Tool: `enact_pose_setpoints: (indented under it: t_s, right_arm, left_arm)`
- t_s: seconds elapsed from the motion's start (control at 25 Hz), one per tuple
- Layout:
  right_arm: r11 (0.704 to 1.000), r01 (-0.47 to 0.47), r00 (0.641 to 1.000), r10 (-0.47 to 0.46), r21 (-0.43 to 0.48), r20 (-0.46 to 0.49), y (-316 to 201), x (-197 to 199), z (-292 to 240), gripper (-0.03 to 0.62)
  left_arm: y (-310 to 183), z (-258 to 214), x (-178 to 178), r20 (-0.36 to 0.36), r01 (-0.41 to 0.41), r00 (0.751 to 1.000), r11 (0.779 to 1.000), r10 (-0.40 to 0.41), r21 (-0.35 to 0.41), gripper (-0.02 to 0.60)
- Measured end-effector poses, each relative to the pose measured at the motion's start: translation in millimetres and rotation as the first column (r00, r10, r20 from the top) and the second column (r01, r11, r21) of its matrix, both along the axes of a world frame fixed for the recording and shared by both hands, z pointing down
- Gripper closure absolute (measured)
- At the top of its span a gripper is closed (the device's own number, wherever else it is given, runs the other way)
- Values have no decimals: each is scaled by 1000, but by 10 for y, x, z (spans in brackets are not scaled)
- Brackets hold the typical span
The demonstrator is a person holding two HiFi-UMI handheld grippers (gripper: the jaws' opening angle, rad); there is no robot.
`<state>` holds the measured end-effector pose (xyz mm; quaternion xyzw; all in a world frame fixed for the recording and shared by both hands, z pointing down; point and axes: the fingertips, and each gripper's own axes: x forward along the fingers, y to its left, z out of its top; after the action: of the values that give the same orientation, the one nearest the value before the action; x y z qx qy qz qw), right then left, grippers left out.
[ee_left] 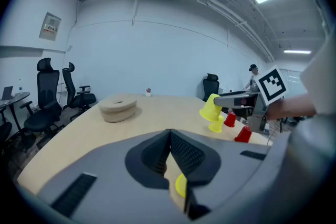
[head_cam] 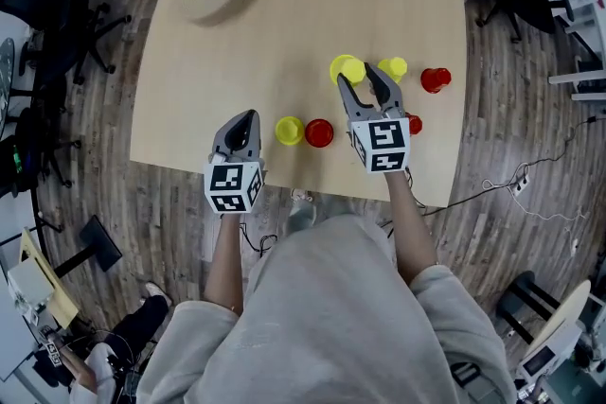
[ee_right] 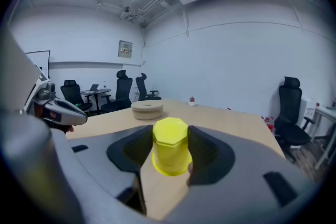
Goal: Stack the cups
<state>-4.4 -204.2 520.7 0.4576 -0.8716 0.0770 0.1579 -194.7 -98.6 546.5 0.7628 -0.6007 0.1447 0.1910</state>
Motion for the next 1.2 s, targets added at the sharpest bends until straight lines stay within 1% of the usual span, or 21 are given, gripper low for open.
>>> enact_pose_setpoints:
  t_s: [0.16, 0.32, 0.48, 0.6, 0.8, 0.88, 1.04, 1.2]
  right_arm:
    - [1000, 12, 1000, -12, -14, -12, 365, 47, 48, 382]
    - [998, 5, 1000, -6, -60, -26, 607, 125, 231, 382]
    - [992, -6, 999, -1, -129, -52, 818, 238, 546, 382]
    - [980, -10, 997, -5, -197, -73, 977, 309, 826, 382]
    - [962, -1, 994, -29, -273, -106, 1194, 340, 1205, 382]
    - [958, -2, 992, -34, -285, -118, 1233, 353, 1291, 382]
    - [960, 0, 992, -34, -280, -118, 1249, 334, 1327, 382]
    - [959, 15, 991, -51, -282, -121, 1268, 354, 1334, 382]
  left_arm:
    - [132, -38, 50, -4, -14, 1000, 1000, 14, 12, 569]
    - [197, -50, 108, -11, -27, 1000, 1000, 27, 16, 569]
    - [223, -77, 213, -10, -48, 999, 999, 48, 22, 569]
    - [248, -98, 267, -7, -58, 998, 998, 58, 24, 569]
    - [321, -83, 276, 1, -54, 999, 998, 54, 17, 569]
    - [334, -82, 268, 2, -50, 999, 999, 50, 16, 569]
    - [337, -87, 228, 3, -43, 999, 999, 43, 16, 569]
    - [342, -92, 287, 4, -48, 999, 999, 48, 20, 569]
